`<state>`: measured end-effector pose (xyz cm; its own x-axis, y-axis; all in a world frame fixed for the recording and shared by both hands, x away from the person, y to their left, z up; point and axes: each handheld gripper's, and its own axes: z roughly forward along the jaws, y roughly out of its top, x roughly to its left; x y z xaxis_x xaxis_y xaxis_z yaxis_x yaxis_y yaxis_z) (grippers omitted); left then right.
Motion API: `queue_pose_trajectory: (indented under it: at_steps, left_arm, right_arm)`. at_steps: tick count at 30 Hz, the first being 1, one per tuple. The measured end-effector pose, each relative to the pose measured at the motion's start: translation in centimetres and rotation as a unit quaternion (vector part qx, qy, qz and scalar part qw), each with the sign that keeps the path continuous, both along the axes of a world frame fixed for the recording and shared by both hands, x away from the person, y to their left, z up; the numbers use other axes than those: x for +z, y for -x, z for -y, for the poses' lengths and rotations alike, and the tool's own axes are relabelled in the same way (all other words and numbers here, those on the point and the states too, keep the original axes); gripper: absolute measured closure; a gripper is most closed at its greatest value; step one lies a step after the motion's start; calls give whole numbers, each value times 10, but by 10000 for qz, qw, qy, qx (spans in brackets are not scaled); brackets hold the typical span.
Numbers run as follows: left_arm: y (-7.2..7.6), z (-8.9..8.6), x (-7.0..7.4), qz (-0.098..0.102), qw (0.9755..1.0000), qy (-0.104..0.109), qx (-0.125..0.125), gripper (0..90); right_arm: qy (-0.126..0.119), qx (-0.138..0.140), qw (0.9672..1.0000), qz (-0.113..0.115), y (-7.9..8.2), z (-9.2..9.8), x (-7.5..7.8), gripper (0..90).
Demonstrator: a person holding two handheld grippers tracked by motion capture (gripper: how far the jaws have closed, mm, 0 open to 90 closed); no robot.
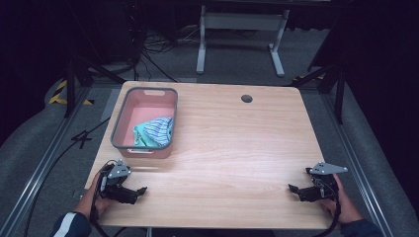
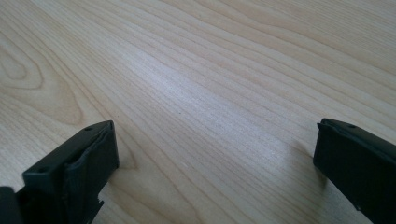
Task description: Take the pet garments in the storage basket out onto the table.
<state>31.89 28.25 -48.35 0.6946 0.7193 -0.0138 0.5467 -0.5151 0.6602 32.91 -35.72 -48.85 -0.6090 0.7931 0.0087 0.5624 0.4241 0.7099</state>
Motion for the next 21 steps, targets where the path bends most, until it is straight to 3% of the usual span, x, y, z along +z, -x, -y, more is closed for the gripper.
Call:
queue_pose_trajectory:
  at_steps: [8, 15, 17, 20, 21]
  left_arm:
    - [1, 0, 0, 30, 10000, -17, 32, 12]
    - [-1, 0, 2, -35, 9999, -50, -94, 14]
    - [-1, -1, 4, -37, 10000, -66, -49, 60]
    - [0, -3, 10, -29, 10000, -42, -74, 213]
    - [0, -3, 11, -2, 10000, -19, -62, 181]
  right_arm:
    - [3, -10, 10000, 2, 0, 0, 0, 4]
    - [-4, -9, 10000, -5, 0, 0, 0, 4]
    - [-4, -10, 10000, -4, 0, 0, 0, 4]
    - [1, -11, 10000, 0, 0, 0, 0, 4]
    - [-4, -10, 10000, -2, 0, 0, 0, 4]
